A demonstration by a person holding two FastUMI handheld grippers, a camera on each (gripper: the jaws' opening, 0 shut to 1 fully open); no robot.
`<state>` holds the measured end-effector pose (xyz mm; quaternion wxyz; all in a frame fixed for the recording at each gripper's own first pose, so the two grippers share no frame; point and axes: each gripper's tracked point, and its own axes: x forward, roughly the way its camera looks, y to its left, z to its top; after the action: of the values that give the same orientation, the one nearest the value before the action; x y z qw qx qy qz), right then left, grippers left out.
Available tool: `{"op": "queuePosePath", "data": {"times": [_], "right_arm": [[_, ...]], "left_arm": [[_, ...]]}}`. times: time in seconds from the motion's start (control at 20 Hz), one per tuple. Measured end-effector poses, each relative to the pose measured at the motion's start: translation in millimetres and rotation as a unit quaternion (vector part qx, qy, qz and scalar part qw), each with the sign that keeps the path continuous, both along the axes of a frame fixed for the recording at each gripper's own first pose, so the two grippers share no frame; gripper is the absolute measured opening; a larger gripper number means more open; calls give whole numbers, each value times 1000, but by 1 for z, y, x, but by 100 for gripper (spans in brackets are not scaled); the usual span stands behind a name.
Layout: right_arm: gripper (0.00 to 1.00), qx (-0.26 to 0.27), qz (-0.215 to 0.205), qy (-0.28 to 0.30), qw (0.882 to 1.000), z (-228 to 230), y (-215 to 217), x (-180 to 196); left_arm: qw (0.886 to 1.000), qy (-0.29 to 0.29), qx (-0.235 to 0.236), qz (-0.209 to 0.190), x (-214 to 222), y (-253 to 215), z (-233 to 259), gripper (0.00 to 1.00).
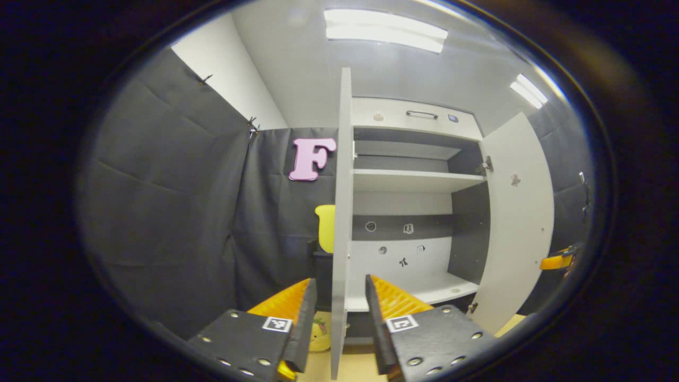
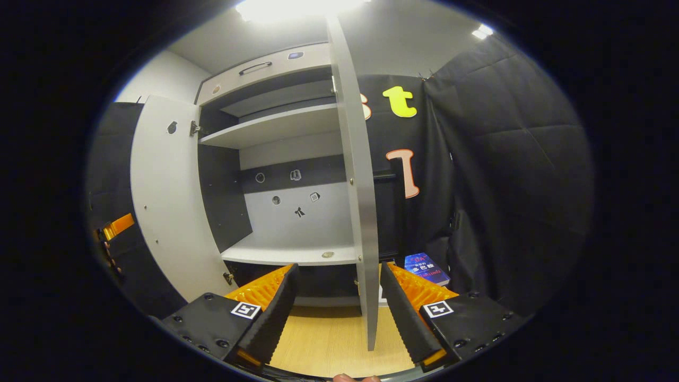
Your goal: Open the right door of the double-door shoe cabinet with the right hand, and open the left door with the left hand.
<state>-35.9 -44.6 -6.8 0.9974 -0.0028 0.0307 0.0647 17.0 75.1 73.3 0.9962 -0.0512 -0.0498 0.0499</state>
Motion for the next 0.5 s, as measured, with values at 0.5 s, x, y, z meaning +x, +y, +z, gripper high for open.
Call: {"op": "queuePosePath", "data": {"times": [0.5], "right_arm": [[95, 10, 104, 26, 994, -12, 12, -16]], "left_arm": [[1000, -1, 1, 20, -43, -59, -1, 96]]}}
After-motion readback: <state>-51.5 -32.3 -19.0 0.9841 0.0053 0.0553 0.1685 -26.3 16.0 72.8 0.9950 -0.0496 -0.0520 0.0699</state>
